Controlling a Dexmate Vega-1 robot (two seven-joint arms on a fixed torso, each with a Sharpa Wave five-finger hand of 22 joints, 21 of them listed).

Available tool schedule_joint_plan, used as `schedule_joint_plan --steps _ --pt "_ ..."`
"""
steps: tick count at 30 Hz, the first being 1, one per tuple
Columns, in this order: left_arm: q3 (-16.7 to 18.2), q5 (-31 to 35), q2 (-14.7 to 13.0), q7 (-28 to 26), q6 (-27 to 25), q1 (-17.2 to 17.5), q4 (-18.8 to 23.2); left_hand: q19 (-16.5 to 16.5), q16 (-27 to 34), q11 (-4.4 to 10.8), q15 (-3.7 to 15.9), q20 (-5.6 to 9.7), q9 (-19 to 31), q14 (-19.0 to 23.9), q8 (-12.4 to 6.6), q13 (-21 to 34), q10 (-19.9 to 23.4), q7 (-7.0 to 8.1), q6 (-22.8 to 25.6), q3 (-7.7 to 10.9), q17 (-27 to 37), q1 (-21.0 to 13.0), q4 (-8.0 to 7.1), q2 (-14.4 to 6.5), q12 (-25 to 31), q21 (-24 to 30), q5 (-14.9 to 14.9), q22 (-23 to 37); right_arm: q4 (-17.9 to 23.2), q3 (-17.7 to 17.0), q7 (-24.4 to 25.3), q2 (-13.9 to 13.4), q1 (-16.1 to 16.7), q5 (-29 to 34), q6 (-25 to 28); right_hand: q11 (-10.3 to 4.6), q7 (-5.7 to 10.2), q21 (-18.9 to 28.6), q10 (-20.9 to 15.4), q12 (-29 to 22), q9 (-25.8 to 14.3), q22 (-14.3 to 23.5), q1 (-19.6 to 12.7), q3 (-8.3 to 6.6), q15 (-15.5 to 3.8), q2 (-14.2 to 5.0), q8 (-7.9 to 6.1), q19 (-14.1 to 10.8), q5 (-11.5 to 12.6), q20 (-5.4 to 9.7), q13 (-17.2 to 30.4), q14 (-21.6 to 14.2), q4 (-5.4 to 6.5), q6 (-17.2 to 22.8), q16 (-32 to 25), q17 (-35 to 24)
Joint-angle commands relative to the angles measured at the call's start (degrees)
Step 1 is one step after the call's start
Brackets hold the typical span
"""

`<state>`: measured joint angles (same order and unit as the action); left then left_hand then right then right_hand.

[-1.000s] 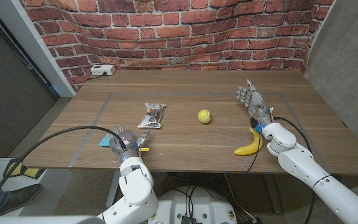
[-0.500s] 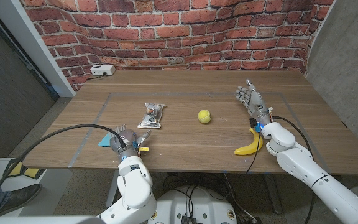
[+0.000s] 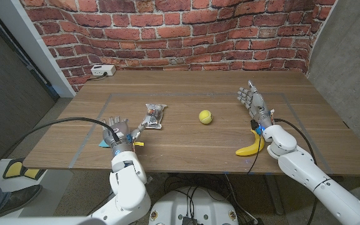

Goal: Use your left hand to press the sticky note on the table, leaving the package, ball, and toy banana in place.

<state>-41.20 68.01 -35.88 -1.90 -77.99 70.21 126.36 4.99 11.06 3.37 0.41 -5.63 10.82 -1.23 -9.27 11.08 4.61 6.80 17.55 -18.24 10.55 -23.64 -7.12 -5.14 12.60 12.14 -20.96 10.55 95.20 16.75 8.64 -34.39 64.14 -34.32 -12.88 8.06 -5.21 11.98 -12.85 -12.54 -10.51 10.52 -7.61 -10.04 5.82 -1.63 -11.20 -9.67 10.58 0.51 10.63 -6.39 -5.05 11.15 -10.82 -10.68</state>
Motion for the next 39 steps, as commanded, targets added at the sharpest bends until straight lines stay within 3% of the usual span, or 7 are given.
schedule_joint_plan --steps 1,7,11,15,22,34,39 --pt "16.21 -22.06 1.76 -14.58 9.74 8.08 8.96 -0.74 0.17 -0.55 -0.19 -0.38 0.14 0.32 -0.27 0.09 0.31 -0.58 -2.38 -0.32 0.14 0.60 -0.08 -0.17 -0.19 0.34 0.17 0.06 1.33 -0.21 0.66 0.09 1.34 0.86 -1.33 -0.14 0.39 -0.03 -0.60 0.17 -0.31 0.29 -0.18 0.03 -0.14 -0.67 -0.07 -0.07 0.28 -0.22 0.08 -0.14 -0.17 -0.06 0.09 0.01" --pt "21.53 -33.72 2.44 -20.58 16.86 8.12 9.05 -0.98 -0.03 -1.63 -0.74 -0.87 0.18 0.16 -0.08 0.12 -0.68 -0.98 -8.93 -0.22 0.17 0.99 -0.38 -0.58 -0.62 0.22 0.46 0.06 2.82 -0.21 0.95 0.10 2.03 1.32 -1.65 -0.17 0.40 0.00 -0.55 0.20 -0.31 0.29 -0.19 0.05 -0.17 -0.67 -0.06 -0.13 0.28 -0.21 0.08 -0.17 -0.19 -0.07 0.09 0.01" --pt "25.97 -41.84 2.08 -23.78 25.49 9.05 8.10 -1.29 -0.04 -1.65 -0.93 -0.99 0.19 0.18 -0.14 0.12 -0.66 -1.24 -11.05 -0.20 0.17 1.15 -0.47 -0.71 -0.61 0.27 0.60 0.07 3.81 -0.08 0.88 -0.19 2.50 1.89 -1.77 -0.09 0.43 0.00 -0.56 0.20 -0.31 0.29 -0.20 0.05 -0.14 -0.67 -0.06 -0.15 0.28 -0.18 0.08 -0.18 -0.20 -0.08 0.08 0.01" --pt "31.06 -50.99 2.71 -25.80 36.18 9.88 5.57 -1.79 0.09 -1.49 -1.08 -1.09 0.19 0.55 -0.38 0.12 -0.28 -1.42 -11.61 -0.16 0.17 1.21 -0.52 -0.83 -0.46 0.42 0.68 0.07 4.11 0.05 0.02 -0.17 2.83 2.07 -2.81 -0.20 0.42 0.03 -0.57 0.19 -0.31 0.29 -0.21 0.06 -0.19 -0.67 -0.05 -0.24 0.28 -0.12 0.08 -0.18 -0.21 -0.10 0.09 0.02" --pt "34.79 -60.80 1.36 -27.03 47.89 10.06 2.39 -1.94 0.17 -1.84 -1.41 -1.12 0.18 0.89 -0.79 0.13 0.12 -1.66 -11.68 -0.09 0.16 1.27 -0.57 -1.01 -0.32 0.42 0.77 0.08 4.90 0.52 -0.37 -0.59 2.58 4.09 -3.62 -0.29 0.43 0.09 -0.58 0.20 -0.31 0.29 -0.22 0.08 -0.17 -0.65 0.01 -0.39 0.28 -0.12 0.08 -0.23 -0.24 -0.25 0.08 0.02" --pt "40.71 -77.48 -1.17 -19.77 73.32 11.34 -6.46 -2.13 0.19 -2.11 -1.48 -1.46 0.17 1.13 -1.29 0.13 0.51 -2.11 -11.24 -0.08 0.17 1.42 -0.65 -1.15 -0.21 0.41 0.94 0.09 3.79 0.72 -1.63 0.33 2.06 3.72 -5.06 -0.33 0.37 0.13 -0.71 0.16 -0.31 0.28 -0.21 0.11 -0.20 -0.64 0.02 -0.53 0.28 -0.08 0.08 -0.33 -0.25 -0.30 0.05 0.02" --pt "40.66 -81.85 -2.13 -16.14 79.51 10.49 -9.18 -2.12 0.20 -2.33 -1.59 -1.54 0.16 1.21 -1.42 0.13 0.54 -2.34 -11.12 -0.11 0.17 1.51 -0.69 -1.13 -0.21 0.38 1.01 0.10 3.03 0.75 -2.16 0.82 1.95 3.33 -5.81 -0.35 0.37 0.15 -0.77 0.14 -0.31 0.28 -0.20 0.13 -0.13 -0.64 0.03 -0.61 0.28 -0.06 0.08 -0.43 -0.26 -0.32 0.02 0.02"
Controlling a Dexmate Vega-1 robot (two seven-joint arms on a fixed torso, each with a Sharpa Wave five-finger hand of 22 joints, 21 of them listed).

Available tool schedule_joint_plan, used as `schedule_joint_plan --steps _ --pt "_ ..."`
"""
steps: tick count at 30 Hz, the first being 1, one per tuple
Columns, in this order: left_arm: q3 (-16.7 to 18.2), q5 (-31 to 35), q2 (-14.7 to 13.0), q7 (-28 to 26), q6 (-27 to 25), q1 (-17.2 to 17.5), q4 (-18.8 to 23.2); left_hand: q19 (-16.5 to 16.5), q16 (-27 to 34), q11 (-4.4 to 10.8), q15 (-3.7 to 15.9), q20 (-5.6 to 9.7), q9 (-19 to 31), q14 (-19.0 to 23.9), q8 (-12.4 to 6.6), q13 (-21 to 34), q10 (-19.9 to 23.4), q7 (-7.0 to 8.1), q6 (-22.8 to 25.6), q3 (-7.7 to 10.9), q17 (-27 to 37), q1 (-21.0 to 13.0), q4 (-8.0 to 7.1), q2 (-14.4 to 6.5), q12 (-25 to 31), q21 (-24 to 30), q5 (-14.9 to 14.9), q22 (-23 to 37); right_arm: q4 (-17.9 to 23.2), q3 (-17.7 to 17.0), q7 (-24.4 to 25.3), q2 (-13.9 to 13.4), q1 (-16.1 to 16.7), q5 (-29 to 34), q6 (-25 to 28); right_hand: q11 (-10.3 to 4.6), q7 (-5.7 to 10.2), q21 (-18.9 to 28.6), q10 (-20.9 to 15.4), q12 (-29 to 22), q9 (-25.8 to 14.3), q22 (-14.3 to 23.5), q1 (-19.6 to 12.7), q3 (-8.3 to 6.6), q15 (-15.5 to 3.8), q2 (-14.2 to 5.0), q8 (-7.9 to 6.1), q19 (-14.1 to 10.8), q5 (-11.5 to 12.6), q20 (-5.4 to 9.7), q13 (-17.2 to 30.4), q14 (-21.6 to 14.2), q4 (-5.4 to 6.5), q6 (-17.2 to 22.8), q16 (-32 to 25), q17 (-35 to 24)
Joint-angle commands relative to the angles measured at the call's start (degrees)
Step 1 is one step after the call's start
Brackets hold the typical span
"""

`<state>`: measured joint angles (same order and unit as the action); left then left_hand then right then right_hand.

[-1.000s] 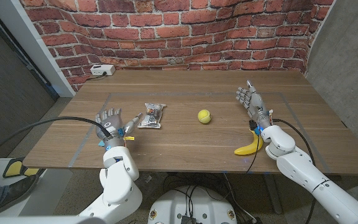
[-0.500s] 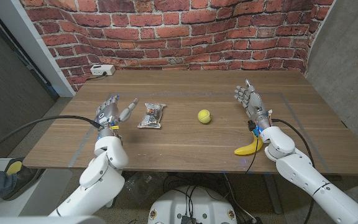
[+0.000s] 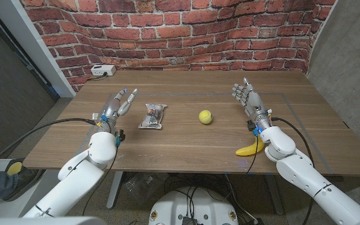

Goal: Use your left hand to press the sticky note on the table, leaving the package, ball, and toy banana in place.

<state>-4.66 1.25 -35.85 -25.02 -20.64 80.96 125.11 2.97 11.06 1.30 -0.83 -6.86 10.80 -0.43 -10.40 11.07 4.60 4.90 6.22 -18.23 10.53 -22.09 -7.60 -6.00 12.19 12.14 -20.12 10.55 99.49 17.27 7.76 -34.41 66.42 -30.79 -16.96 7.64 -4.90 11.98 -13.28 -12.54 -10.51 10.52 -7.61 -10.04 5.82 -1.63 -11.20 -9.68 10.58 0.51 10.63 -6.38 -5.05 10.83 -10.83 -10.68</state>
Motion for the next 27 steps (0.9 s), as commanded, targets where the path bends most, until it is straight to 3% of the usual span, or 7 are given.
schedule_joint_plan --steps 1,9,27 --pt "4.03 -15.96 -2.24 7.64 23.11 -0.51 -8.51 -0.09 0.20 -0.24 -0.38 -0.33 0.18 0.43 -0.32 0.15 0.53 -0.46 0.26 -0.13 0.19 -0.02 -0.21 -0.27 0.18 0.38 0.18 0.10 -1.52 0.29 -1.56 0.88 -0.42 -0.19 -2.02 0.06 0.07 0.15 -0.33 0.15 -0.31 0.28 -0.20 0.13 -0.12 -0.63 0.02 -0.61 0.28 -0.07 0.08 -0.44 -0.26 0.00 0.02 0.02" --pt "2.54 -25.34 -2.59 17.26 33.61 -3.13 -15.86 0.20 0.17 -0.65 -0.65 -0.46 0.17 0.45 -0.62 0.15 0.58 -0.83 0.77 -0.18 0.21 0.16 -0.28 -0.24 0.18 0.22 0.33 0.12 -2.38 0.54 -2.39 1.36 -0.89 -0.51 -2.68 0.05 0.14 0.24 -0.43 0.12 -0.31 0.28 -0.20 0.15 -0.18 -0.62 0.02 -0.88 0.28 -0.07 0.08 -0.49 -0.28 -0.02 0.02 0.03" --pt "-0.55 -24.52 -3.74 14.57 36.63 -4.20 -18.31 0.45 0.27 -0.60 -0.82 -0.72 0.16 1.01 -1.57 0.17 1.65 -1.10 3.15 -0.25 0.21 0.46 -0.31 -0.12 0.50 0.05 0.77 0.15 -2.64 1.20 -2.34 1.67 -1.66 -0.18 -1.91 0.06 0.18 0.26 -0.43 0.14 -0.31 0.27 -0.20 0.20 -0.23 -0.60 -0.01 -1.05 0.28 -0.05 0.08 -0.60 -0.32 0.03 0.01 0.03"
